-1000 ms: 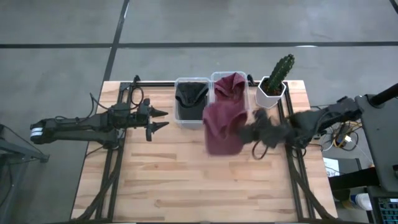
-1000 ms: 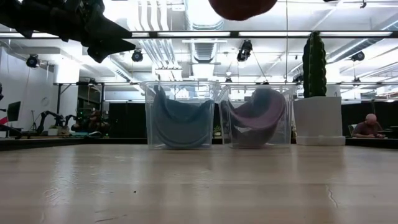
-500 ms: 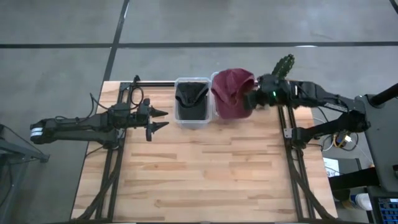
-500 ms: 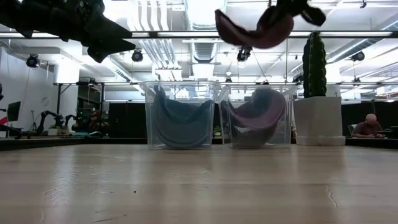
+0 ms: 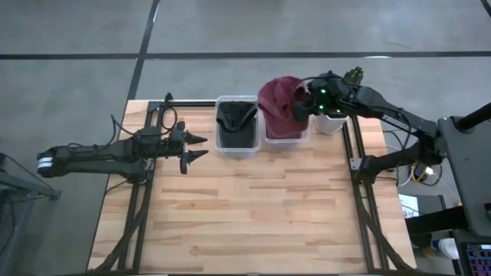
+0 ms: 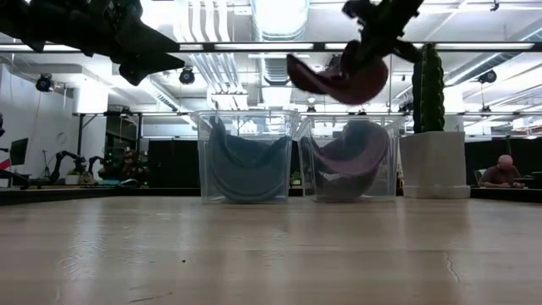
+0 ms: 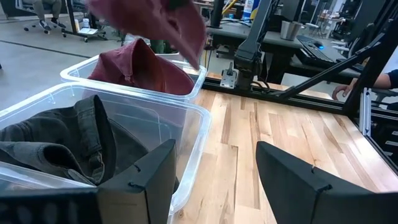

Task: Pick & Place hat
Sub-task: Put the red cap into the right transparent bin

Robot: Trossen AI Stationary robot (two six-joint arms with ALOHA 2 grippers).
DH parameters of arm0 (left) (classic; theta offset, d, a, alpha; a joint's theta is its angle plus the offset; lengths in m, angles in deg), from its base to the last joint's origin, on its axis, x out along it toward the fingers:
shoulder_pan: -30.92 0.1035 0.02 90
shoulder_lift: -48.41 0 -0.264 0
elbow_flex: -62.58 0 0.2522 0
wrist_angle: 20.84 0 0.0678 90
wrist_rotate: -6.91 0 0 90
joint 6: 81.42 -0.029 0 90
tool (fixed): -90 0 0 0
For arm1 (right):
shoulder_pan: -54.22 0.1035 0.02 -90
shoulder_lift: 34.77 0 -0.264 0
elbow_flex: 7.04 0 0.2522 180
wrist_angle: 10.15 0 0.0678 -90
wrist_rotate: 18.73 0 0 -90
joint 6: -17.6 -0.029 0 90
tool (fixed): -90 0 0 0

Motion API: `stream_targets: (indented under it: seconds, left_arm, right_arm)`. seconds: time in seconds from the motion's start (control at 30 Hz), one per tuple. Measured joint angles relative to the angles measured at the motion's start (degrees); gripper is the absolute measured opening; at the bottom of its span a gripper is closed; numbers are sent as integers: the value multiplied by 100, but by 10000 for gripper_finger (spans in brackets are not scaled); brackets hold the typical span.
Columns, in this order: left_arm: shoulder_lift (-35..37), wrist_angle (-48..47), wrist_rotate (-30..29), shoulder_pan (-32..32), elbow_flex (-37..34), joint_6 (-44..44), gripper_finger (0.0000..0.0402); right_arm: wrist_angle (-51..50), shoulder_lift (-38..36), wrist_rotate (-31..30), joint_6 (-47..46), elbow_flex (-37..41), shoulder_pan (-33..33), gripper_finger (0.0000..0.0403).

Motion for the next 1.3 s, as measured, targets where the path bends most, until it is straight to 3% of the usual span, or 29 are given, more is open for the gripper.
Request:
stream_targets:
  seconds: [0.13,0.43,0.8,1.3]
  left_arm:
    - [0,0,1,-1,0,23,213]
    - [0,-2,2,-2,0,528,213]
    - [0,-2,2,-2,0,595,213]
    - [0,-3,2,-2,0,595,213]
  right_arm:
    - [188,293,46,170,115,-270,8]
    - [732,868,753,44,445,-756,8]
    - [711,979,739,-657,826,-763,11]
    - [651,975,731,-563,931,-756,76]
